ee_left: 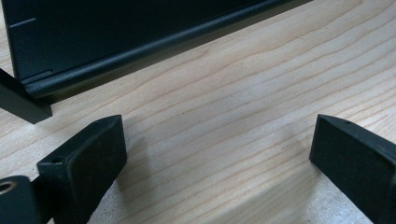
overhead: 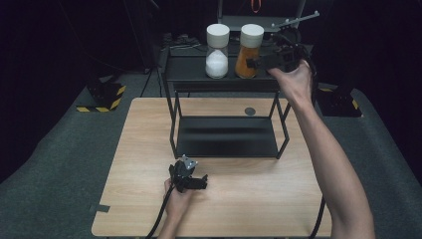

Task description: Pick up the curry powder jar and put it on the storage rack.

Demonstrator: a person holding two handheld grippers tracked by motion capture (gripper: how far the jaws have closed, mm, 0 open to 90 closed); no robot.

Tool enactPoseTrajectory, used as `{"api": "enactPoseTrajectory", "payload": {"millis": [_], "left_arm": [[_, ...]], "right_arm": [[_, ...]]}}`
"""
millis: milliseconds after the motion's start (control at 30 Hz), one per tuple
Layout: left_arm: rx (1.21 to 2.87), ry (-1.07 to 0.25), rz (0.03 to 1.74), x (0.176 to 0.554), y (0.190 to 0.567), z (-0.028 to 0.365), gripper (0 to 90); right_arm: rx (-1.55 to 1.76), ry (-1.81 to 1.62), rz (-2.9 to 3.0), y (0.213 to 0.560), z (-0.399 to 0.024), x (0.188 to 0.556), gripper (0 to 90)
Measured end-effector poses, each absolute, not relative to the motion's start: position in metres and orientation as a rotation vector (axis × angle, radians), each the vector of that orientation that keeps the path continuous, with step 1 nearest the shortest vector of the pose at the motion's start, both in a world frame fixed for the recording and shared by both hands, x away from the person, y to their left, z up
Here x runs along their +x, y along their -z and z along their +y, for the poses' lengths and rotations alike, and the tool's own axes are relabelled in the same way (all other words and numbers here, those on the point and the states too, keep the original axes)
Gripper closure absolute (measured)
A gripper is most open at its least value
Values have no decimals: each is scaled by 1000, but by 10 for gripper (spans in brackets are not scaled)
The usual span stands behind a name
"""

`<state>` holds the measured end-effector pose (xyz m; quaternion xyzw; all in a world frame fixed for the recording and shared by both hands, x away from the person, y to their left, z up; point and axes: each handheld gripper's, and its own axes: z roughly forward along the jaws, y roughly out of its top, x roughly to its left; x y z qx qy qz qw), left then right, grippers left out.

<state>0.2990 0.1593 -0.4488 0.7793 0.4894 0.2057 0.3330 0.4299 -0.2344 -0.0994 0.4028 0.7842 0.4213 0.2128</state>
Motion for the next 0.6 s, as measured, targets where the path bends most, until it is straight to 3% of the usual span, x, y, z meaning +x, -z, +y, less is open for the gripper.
{"api": "enactPoseTrajectory", "payload": {"millis": [600], "left_arm": [[2033,-539,1279,299,449,159,38]], "right_arm": [[1031,-1250,2174,119,-271,409,19]]}}
